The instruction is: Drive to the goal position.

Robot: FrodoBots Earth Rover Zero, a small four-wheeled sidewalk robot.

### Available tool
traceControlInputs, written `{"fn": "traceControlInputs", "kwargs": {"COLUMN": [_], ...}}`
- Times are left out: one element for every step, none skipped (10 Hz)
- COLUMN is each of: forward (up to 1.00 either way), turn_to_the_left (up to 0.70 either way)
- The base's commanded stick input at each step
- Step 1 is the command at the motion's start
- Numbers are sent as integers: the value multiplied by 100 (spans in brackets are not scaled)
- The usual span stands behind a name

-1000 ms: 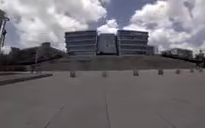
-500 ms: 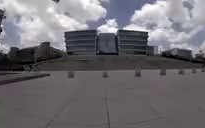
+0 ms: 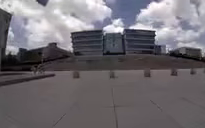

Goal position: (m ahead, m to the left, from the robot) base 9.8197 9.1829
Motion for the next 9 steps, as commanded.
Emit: {"fn": "traceControlInputs", "kwargs": {"forward": [70, 70, 70, 70, 70, 70, 70, 70, 70], "turn_to_the_left": [0, 0, 0, 0, 0, 0, 5, 0, 0]}}
